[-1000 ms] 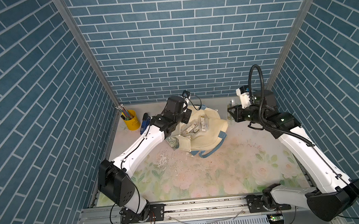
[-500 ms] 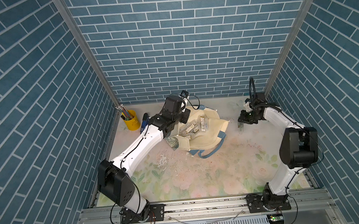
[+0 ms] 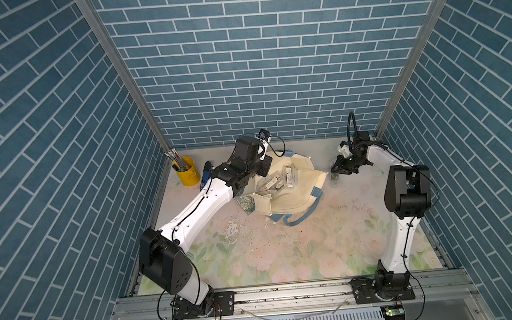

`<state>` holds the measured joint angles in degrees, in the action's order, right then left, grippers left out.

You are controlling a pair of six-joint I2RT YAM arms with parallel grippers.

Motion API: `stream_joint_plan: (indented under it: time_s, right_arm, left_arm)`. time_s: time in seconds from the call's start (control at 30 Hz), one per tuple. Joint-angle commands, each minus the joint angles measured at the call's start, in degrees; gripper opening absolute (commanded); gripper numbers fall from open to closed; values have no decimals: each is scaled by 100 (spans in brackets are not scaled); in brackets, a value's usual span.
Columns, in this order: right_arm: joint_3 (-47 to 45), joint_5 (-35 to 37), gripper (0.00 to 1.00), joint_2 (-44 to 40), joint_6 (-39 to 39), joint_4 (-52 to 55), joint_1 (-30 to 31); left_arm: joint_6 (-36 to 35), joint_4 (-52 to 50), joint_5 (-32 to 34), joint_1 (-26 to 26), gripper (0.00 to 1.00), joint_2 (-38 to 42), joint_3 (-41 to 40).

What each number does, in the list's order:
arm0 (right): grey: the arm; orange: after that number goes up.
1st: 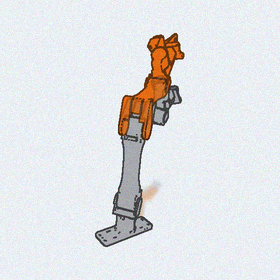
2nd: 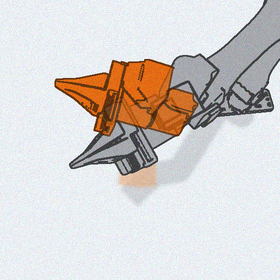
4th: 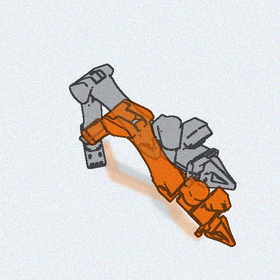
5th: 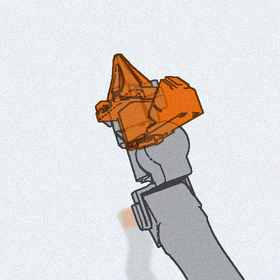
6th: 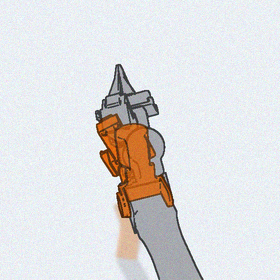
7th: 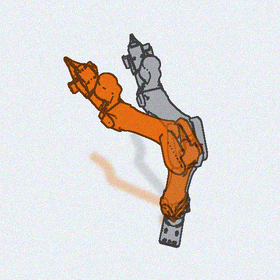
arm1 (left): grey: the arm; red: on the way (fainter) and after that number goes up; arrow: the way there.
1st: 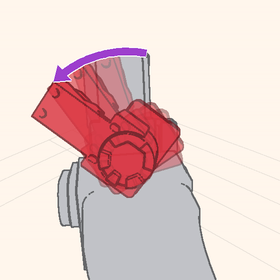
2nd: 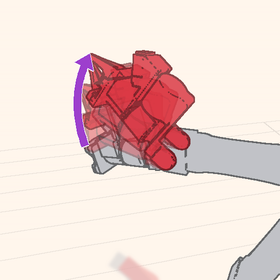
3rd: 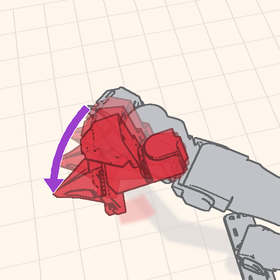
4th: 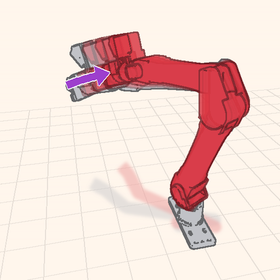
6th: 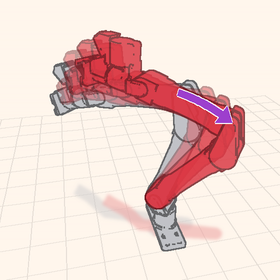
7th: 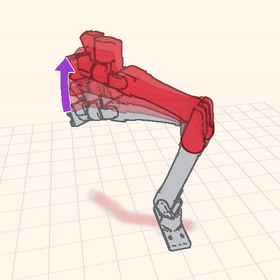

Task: Take out the compass set from the canvas bag
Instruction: Place the compass set at the center of the board.

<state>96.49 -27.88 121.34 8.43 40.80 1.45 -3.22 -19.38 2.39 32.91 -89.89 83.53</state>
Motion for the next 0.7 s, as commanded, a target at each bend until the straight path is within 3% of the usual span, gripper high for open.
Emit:
stream_joint_plan:
  time_s: [0.0,0.17,0.43,0.67]
  right_arm:
    - [435,-185,22,359,-367,473,-29]
    - [755,-85,26,737,-472,742,-66]
    - [1074,230,42,1025,-526,977,-185]
    - [1036,318,46,957,-452,952,-180]
  left_arm:
    - [24,382,-59,-41,0,231,48]
    - [15,397,-55,-47,0,259,1]
    - [15,413,-40,-41,0,228,16]
    - [30,430,-63,-44,0,201,13]
